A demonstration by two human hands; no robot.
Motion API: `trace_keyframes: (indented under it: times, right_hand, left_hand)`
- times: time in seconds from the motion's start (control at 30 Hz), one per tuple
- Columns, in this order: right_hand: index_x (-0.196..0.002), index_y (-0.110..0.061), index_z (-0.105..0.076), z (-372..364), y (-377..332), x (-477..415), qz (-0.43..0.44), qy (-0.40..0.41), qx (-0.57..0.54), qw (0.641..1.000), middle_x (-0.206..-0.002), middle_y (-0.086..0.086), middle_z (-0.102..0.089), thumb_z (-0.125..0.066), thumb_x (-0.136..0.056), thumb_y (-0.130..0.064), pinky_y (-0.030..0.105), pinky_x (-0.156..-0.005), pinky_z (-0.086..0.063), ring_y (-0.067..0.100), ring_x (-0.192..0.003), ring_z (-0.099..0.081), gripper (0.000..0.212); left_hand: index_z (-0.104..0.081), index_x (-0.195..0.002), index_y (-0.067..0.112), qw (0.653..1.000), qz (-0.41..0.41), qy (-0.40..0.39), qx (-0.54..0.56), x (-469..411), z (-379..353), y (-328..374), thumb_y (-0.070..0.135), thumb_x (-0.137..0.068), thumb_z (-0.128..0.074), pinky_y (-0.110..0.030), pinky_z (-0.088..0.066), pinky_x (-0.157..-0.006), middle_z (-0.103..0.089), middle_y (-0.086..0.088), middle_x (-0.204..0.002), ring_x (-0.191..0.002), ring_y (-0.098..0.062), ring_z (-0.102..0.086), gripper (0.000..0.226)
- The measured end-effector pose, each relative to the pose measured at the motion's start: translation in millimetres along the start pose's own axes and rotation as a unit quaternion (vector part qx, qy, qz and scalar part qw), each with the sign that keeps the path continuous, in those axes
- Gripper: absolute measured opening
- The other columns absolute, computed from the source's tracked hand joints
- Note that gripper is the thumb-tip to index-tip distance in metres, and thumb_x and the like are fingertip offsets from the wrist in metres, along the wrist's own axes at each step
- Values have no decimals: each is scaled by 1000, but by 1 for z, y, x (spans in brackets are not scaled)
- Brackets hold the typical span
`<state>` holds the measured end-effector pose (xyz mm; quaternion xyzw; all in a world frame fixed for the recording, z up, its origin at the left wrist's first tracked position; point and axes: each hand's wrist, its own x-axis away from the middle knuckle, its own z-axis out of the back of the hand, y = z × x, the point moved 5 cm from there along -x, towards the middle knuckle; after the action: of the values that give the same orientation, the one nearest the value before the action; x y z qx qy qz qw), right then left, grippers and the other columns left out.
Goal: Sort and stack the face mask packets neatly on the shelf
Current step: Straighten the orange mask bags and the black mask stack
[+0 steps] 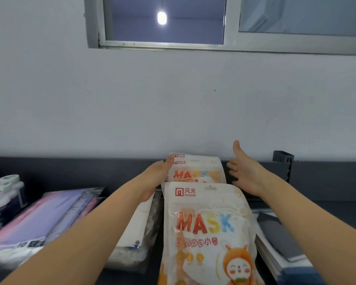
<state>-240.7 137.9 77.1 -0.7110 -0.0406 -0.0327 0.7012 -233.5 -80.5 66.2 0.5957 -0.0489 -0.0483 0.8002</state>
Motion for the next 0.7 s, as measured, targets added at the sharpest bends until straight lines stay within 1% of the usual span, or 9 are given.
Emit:
trace_keyframes:
  times: [0.07, 0.17, 0.2, 0.3, 0.4, 0.47, 0.57, 0.63, 0.7]
  right_hand:
    - [-151, -14, -15, 0, -7, 7, 19, -3, 25, 999, -157, 4, -18, -33, -80, -76, 46, -118, -12, 23, -145, -15, 95]
    - [-146, -17, -32, -5, -19, 27, 66, -1, 97, 993, -150, 1, -36, -45, -84, -64, 44, -114, -25, 23, -136, -34, 79]
    - [-142, -17, -37, -10, -24, 37, 91, 0, 127, 988, -145, 0, -42, -50, -86, -57, 42, -112, -29, 21, -131, -40, 71]
    - [-135, -21, -47, -31, -40, 69, 173, 7, 232, 957, -136, -5, -50, -61, -88, -37, 35, -109, -35, 13, -124, -46, 51]
    - [-134, -29, -46, -66, -45, 104, 213, -23, 272, 938, -131, -11, -53, -63, -87, -31, 35, -106, -39, 11, -120, -50, 50]
    - [-133, -31, -46, -98, -36, 128, 200, -90, 204, 954, -132, -12, -53, -65, -85, -29, 35, -105, -40, 10, -119, -52, 52]
    - [-134, -35, -45, -141, -6, 154, 159, -149, 124, 968, -135, -15, -49, -67, -82, -30, 32, -107, -37, 7, -123, -48, 57]
    - [-138, -40, -37, -165, 20, 161, 156, -130, 167, 965, -134, -25, -41, -65, -86, -31, 23, -100, -36, 1, -123, -41, 60]
    - [-142, -40, -27, -182, 46, 160, 172, -76, 244, 951, -130, -25, -35, -64, -88, -29, 14, -91, -33, -3, -119, -34, 67]
  left_hand:
    - [-55, -127, 22, 1000, -16, 5, -16, 4, 3, 5, 54, -96, -33, -44, -36, -107, -65, 6, -117, -107, -15, -58, 50]
    - [-48, -132, 19, 996, -71, 22, -53, 15, 8, 12, 41, -98, -40, -29, -38, -92, -56, 17, -98, -83, 1, -51, 40]
    - [-45, -135, 19, 993, -87, 24, -73, 22, 12, 14, 38, -98, -43, -29, -38, -90, -55, 17, -98, -84, 2, -51, 41]
    - [-40, -141, 22, 979, -114, 28, -169, 47, 35, 7, 37, -93, -54, -30, -38, -103, -51, 6, -135, -119, -10, -51, 52]
    - [-42, -139, 23, 950, -117, 34, -286, 78, 71, -17, 34, -89, -61, -25, -36, -105, -46, 4, -141, -126, -15, -47, 54]
    - [-42, -139, 25, 933, -111, 53, -338, 103, 95, -35, 35, -88, -62, -17, -34, -99, -46, 8, -140, -126, -13, -47, 55]
    - [-42, -139, 28, 906, -118, 103, -393, 133, 121, -59, 41, -87, -62, -7, -32, -82, -50, 13, -132, -112, -4, -52, 57]
    - [-44, -138, 25, 905, -147, 96, -387, 144, 124, -75, 41, -83, -66, -4, -30, -86, -49, 15, -132, -113, -2, -48, 61]
    - [-46, -136, 21, 901, -183, 61, -388, 148, 118, -92, 47, -79, -68, -6, -24, -100, -48, 12, -135, -125, -5, -41, 67]
